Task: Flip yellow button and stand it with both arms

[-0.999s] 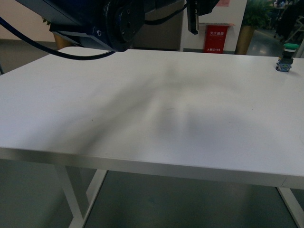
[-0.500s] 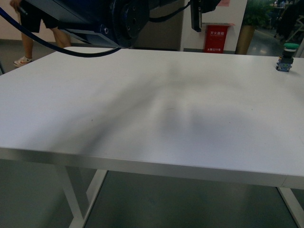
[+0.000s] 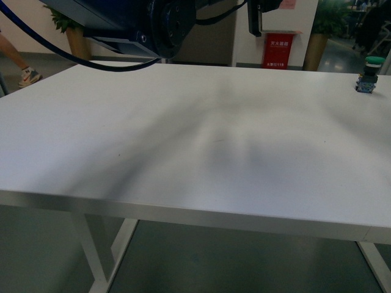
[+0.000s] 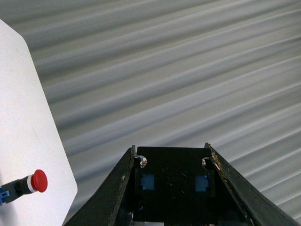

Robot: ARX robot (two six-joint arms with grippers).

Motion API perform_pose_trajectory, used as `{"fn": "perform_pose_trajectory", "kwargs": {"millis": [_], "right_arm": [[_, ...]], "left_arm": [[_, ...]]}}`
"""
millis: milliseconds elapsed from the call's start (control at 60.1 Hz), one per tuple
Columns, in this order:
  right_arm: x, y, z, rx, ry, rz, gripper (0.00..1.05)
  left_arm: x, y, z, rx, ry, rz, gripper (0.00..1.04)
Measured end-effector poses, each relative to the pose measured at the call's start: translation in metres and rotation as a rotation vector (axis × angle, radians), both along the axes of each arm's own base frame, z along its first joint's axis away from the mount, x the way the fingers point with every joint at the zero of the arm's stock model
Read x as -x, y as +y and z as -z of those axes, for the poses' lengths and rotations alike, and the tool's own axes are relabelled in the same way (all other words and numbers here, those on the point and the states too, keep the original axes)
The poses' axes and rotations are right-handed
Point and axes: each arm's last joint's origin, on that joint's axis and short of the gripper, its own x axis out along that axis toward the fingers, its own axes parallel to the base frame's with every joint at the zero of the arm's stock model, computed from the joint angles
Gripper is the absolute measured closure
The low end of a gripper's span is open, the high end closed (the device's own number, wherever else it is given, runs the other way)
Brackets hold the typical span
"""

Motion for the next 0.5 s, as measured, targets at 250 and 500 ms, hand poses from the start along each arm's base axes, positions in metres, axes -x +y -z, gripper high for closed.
{"fn": "perform_pose_trajectory", "kwargs": {"millis": [250, 500], "right_arm": [[-0.011, 0.017, 0.012, -0.026, 0.017, -0.006, 0.07], [-0.022, 0.019, 0.012, -0.044, -0.023, 0.040, 0.07]], "left_arm": [[0.000, -0.001, 0.000, 0.006, 0.005, 0.005, 0.68], [0.004, -0.007, 0.001, 0.009, 0.008, 0.021, 0.68]]}}
